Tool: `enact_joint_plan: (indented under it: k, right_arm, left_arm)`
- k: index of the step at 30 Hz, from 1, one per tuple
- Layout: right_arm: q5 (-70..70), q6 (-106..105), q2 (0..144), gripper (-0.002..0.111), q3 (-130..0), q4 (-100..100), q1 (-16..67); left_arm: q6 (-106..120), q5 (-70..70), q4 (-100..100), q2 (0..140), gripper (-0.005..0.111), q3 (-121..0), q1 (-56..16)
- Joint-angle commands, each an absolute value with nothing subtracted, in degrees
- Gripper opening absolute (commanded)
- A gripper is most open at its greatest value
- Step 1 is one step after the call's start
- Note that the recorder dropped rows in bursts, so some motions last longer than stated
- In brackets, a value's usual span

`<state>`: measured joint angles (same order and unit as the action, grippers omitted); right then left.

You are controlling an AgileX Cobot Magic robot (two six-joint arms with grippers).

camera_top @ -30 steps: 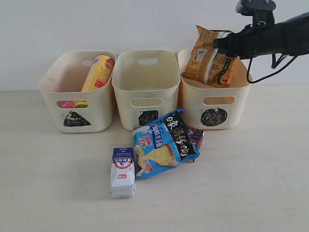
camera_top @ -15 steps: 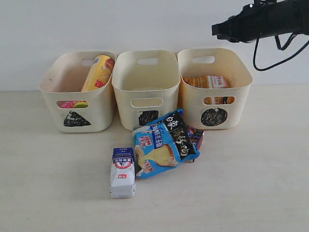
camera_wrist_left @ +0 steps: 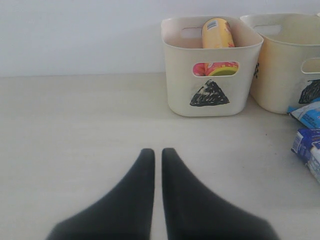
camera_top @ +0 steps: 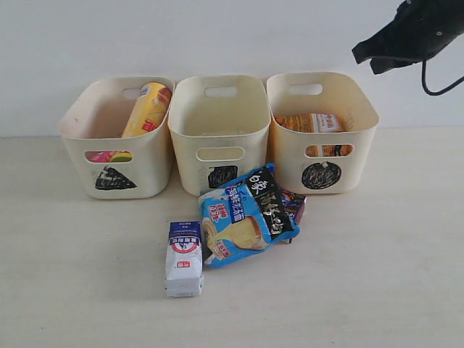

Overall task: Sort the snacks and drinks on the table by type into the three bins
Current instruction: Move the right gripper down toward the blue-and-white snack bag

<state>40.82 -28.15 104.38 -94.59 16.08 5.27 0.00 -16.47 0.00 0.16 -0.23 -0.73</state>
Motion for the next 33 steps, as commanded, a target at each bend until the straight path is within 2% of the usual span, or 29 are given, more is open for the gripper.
enact_joint_plan:
  k: [1, 8, 15, 18, 27, 28, 30, 32, 33]
  right_arm:
    - [47.45, -26.29, 101.32, 0.0, -93.8, 13.29, 5.24]
    - [51.84, -30.47, 97.8, 0.0, -86.21, 15.32, 5.24]
    - [52.97, -40.55, 93.27, 0.0, -75.47, 27.9, 5.24]
    - [58.15, -42.87, 93.51, 0.0, -73.8, 34.37, 5.24]
    - [58.77, -42.98, 99.62, 0.001, -71.96, 40.41, 8.33]
    - [58.28, -42.98, 100.3, 0.004, -71.96, 40.57, 9.2]
    - [56.91, -42.98, 101.86, 0.018, -71.96, 40.69, 11.23]
    - [54.67, -42.98, 102.97, 0.037, -71.96, 40.69, 12.69]
    - [52.92, -42.5, 103.45, 0.05, -71.96, 40.69, 13.26]
  left_arm:
    - [0.49, -16.32, 0.0, 0.0, 0.004, 0.0, -0.54]
    - [0.49, -16.32, 0.0, 0.0, 0.004, 0.0, -0.54]
    - [0.49, -16.32, 0.0, 0.0, 0.004, 0.0, -0.54]
    - [0.49, -16.32, 0.0, 0.0, 0.004, 0.0, -0.54]
    - [0.49, -16.32, 0.0, 0.0, 0.004, 0.0, -0.54]
    - [0.49, -16.32, 0.0, 0.0, 0.004, 0.0, -0.54]
    - [0.49, -16.32, 0.0, 0.0, 0.004, 0.0, -0.54]
    - [0.49, -16.32, 0.0, 0.0, 0.004, 0.0, -0.54]
    - [0.49, -16.32, 0.0, 0.0, 0.004, 0.0, -0.54]
